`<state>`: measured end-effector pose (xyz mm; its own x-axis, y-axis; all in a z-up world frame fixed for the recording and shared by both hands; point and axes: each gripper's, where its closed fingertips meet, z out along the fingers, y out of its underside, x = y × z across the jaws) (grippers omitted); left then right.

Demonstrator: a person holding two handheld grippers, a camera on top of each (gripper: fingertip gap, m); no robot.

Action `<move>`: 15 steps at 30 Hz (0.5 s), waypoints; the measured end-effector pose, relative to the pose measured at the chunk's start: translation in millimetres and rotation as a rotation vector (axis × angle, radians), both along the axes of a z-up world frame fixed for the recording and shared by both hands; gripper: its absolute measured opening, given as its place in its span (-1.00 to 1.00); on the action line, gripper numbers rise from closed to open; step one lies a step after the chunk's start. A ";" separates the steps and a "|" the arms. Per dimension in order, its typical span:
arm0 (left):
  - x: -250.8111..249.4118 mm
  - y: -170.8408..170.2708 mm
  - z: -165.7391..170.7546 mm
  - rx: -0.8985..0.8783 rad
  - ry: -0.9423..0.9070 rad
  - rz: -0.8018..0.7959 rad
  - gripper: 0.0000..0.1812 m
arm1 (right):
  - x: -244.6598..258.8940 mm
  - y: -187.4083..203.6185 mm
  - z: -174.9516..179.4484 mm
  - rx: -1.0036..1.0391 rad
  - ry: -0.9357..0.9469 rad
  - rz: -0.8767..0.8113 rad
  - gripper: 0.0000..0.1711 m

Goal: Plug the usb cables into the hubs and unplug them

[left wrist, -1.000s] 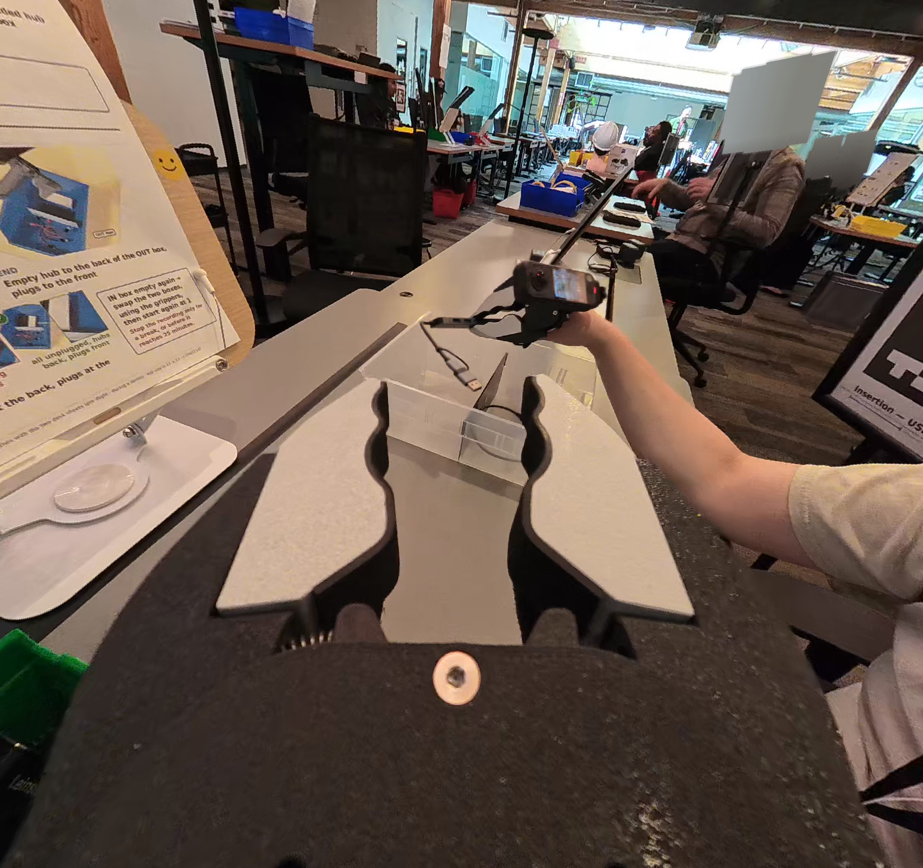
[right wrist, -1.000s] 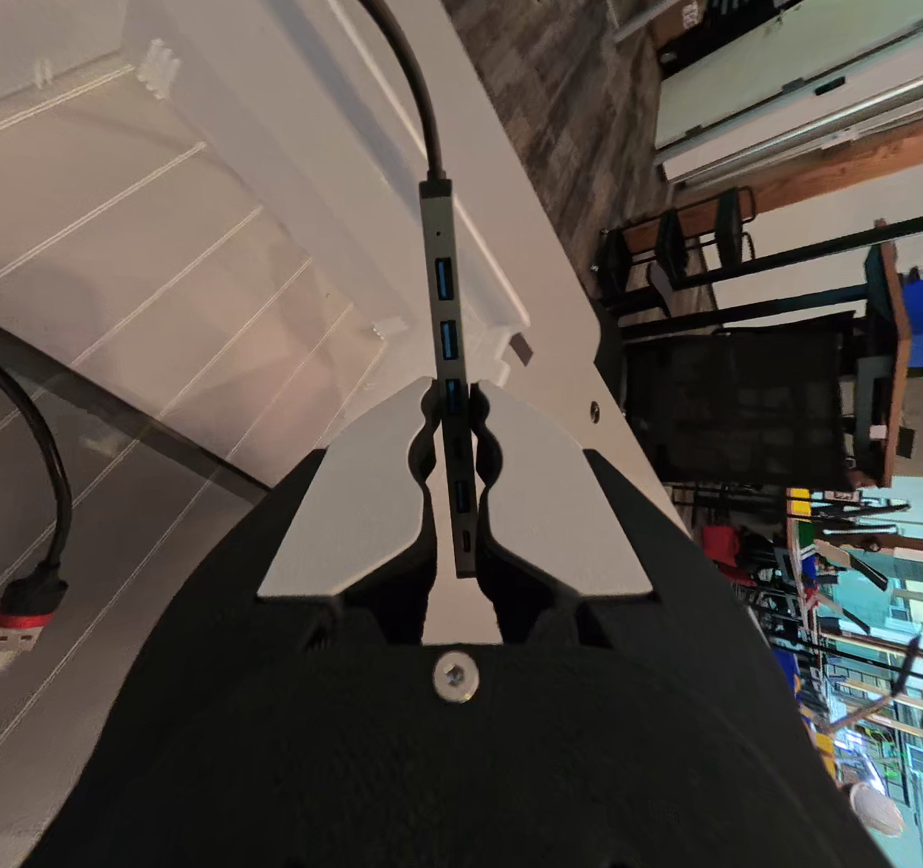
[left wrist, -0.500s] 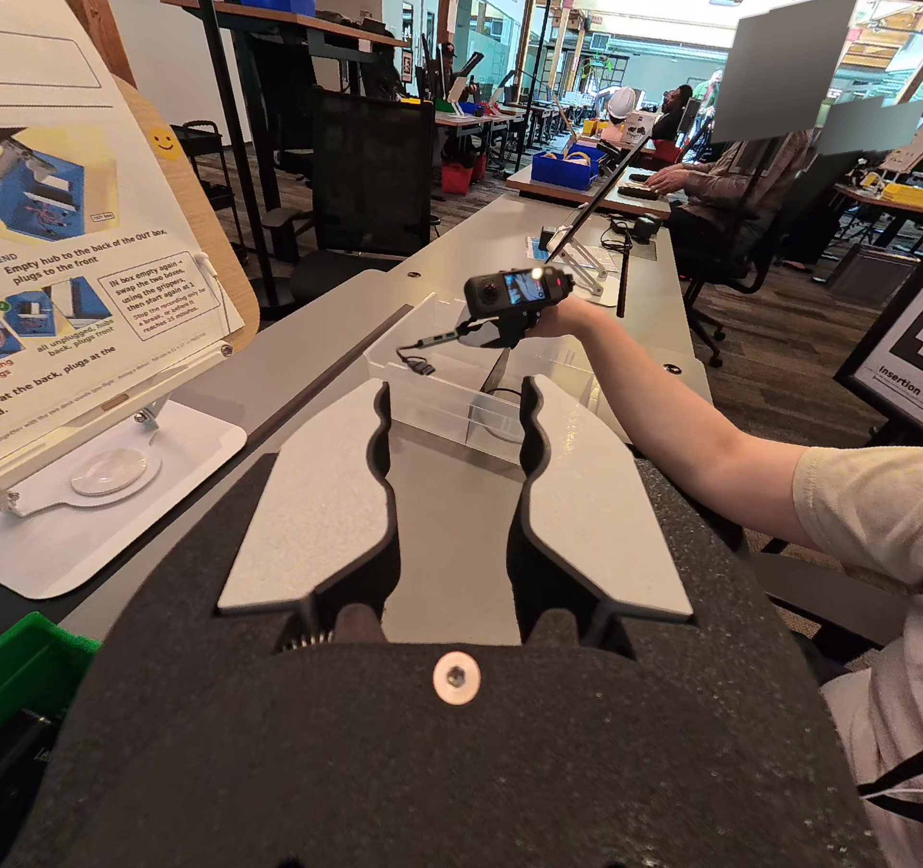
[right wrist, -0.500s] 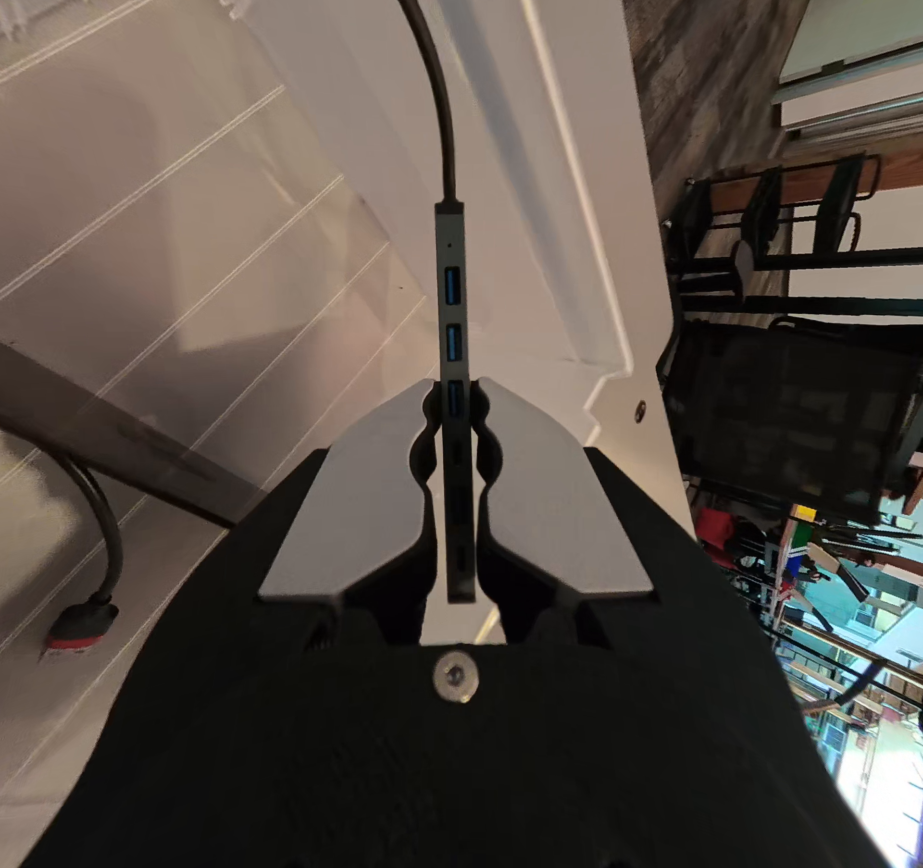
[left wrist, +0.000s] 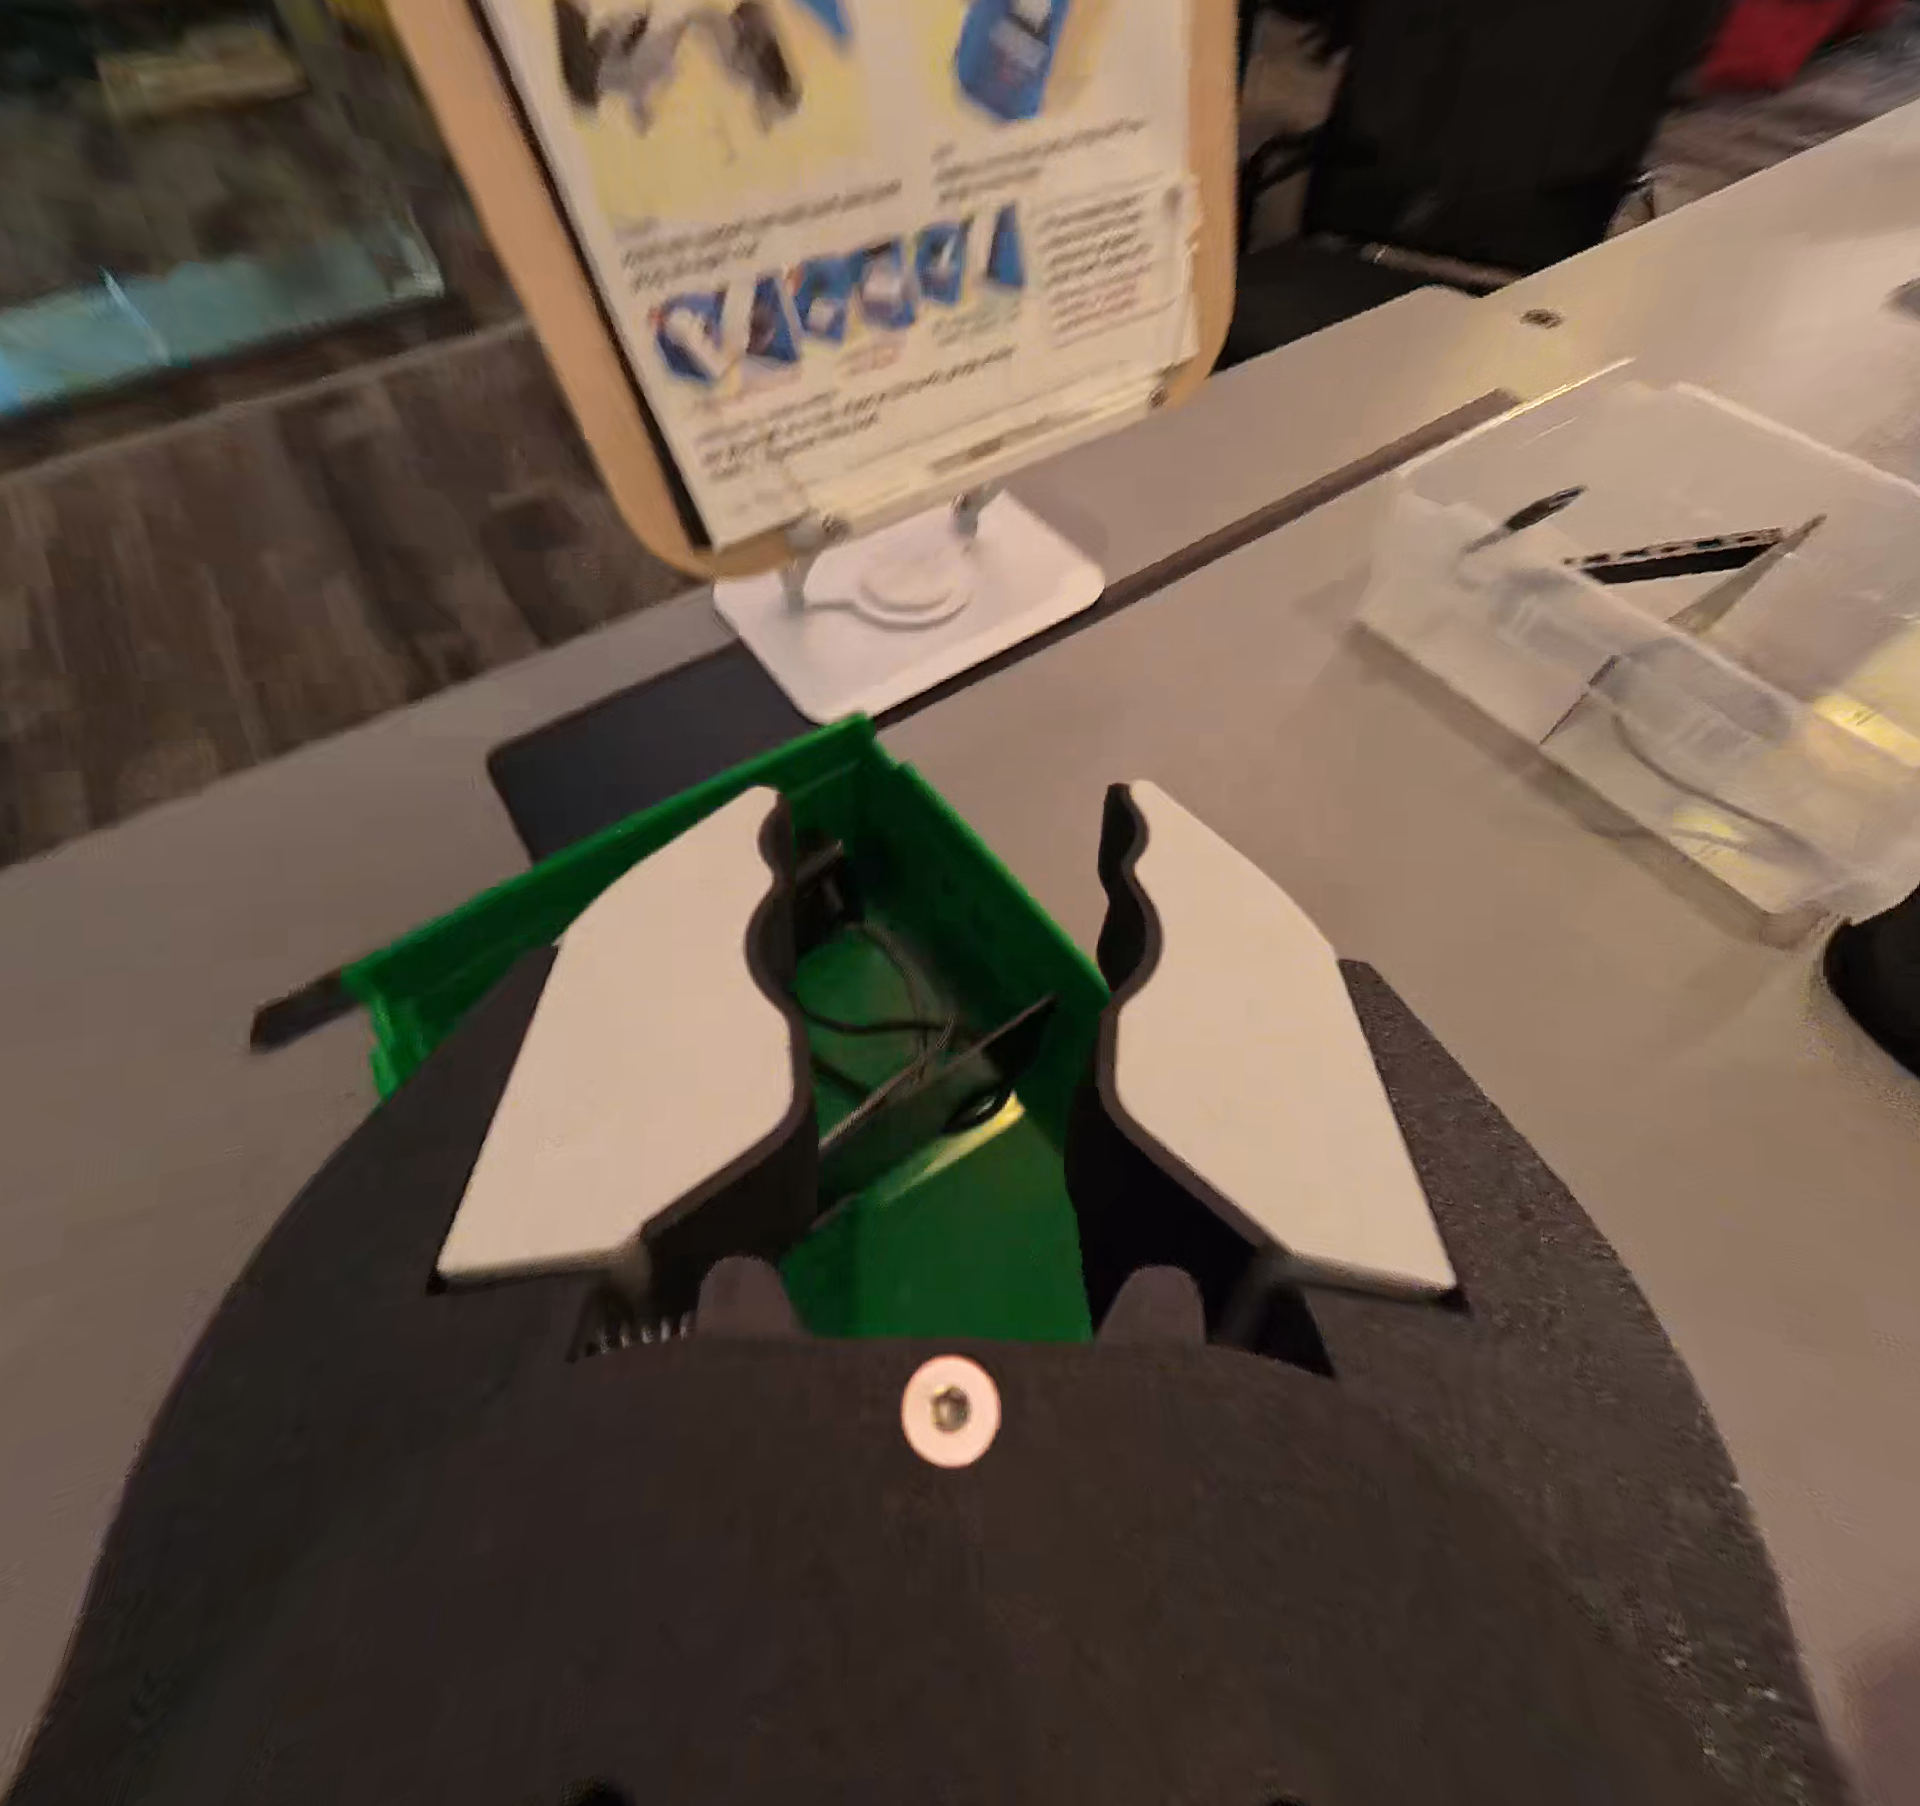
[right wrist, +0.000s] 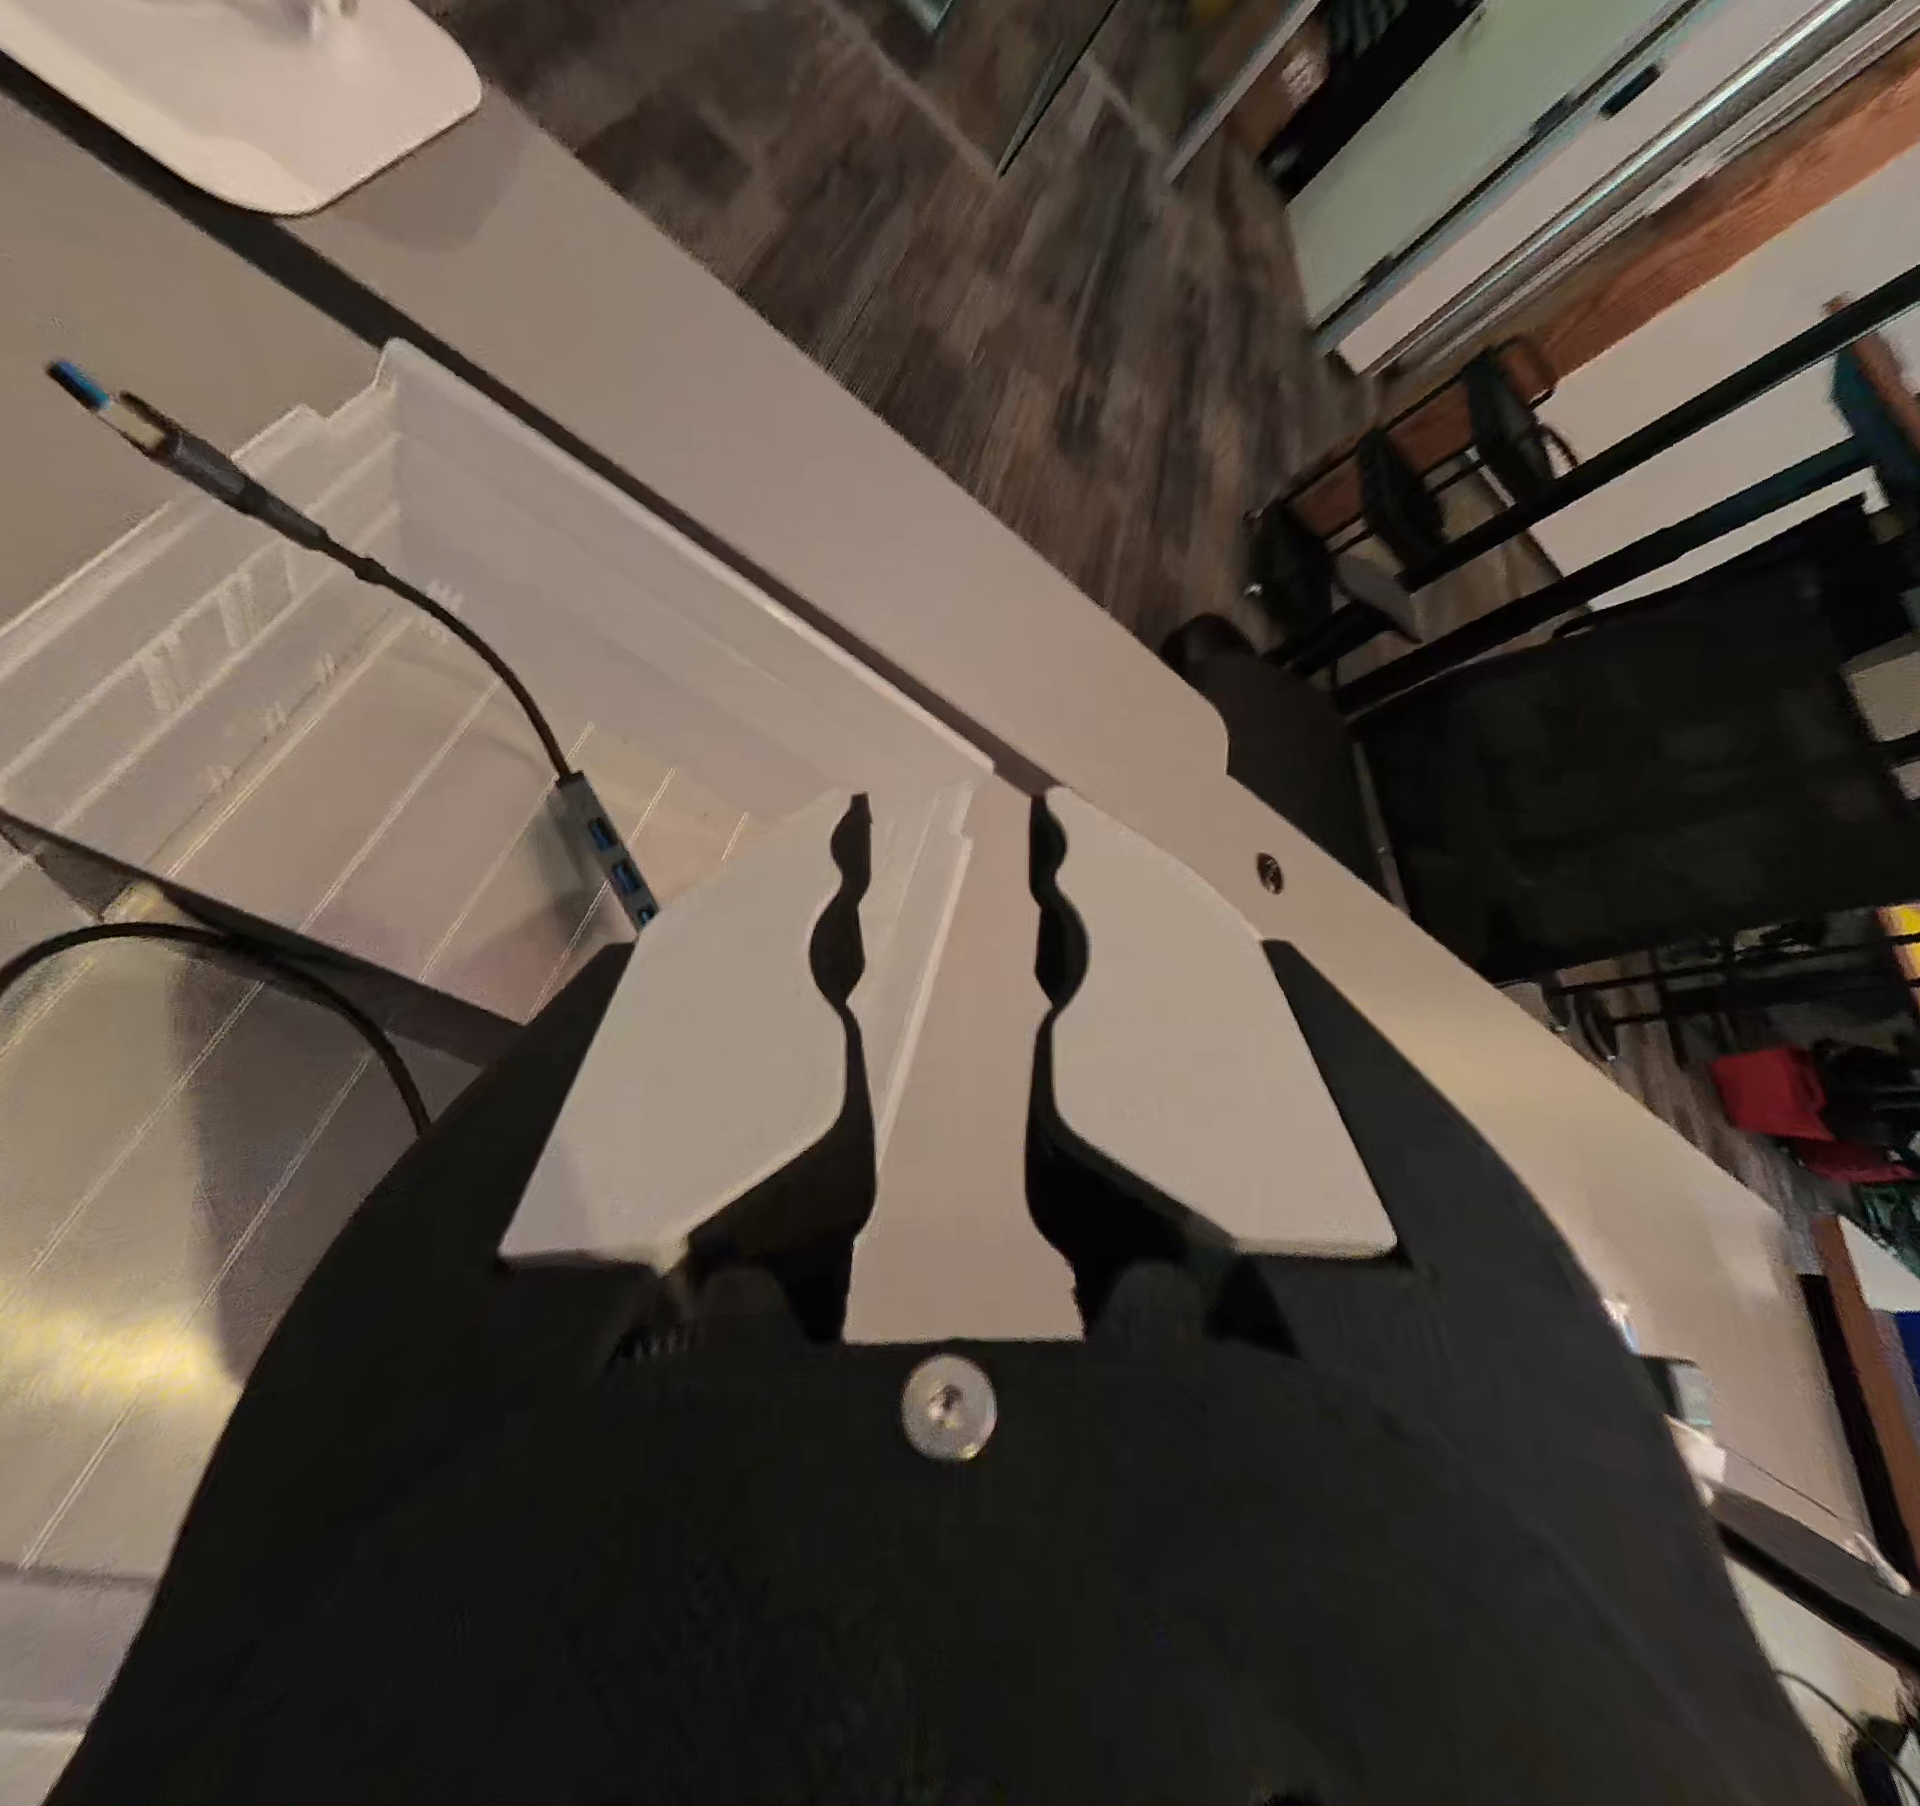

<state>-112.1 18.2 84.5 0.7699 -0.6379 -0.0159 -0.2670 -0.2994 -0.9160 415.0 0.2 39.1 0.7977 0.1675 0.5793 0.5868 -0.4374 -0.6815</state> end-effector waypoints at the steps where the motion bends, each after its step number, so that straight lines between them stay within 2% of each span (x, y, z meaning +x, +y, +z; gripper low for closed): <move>1: -8.2 6.2 -8.2 -0.030 0.001 0.024 -0.39 | -1.2 -0.1 3.7 0.020 -0.006 0.002 -0.65; 6: -28.4 37.3 -65.0 -0.239 0.038 0.129 -0.53 | -4.6 5.1 -9.1 -0.028 -0.053 -0.001 -0.65; 10: -22.5 56.7 -90.3 -0.158 0.267 0.118 -0.55 | -11.6 7.9 -21.9 -0.090 -0.133 0.020 -0.65; 12: -10.4 56.4 -94.9 -0.138 0.332 0.069 -0.58 | -19.8 10.5 -23.7 -0.095 -0.139 0.047 -0.65; 15: 20.7 60.3 -96.5 -0.117 0.423 -0.108 -0.57 | -30.1 13.5 -25.0 -0.098 -0.163 0.088 -0.65</move>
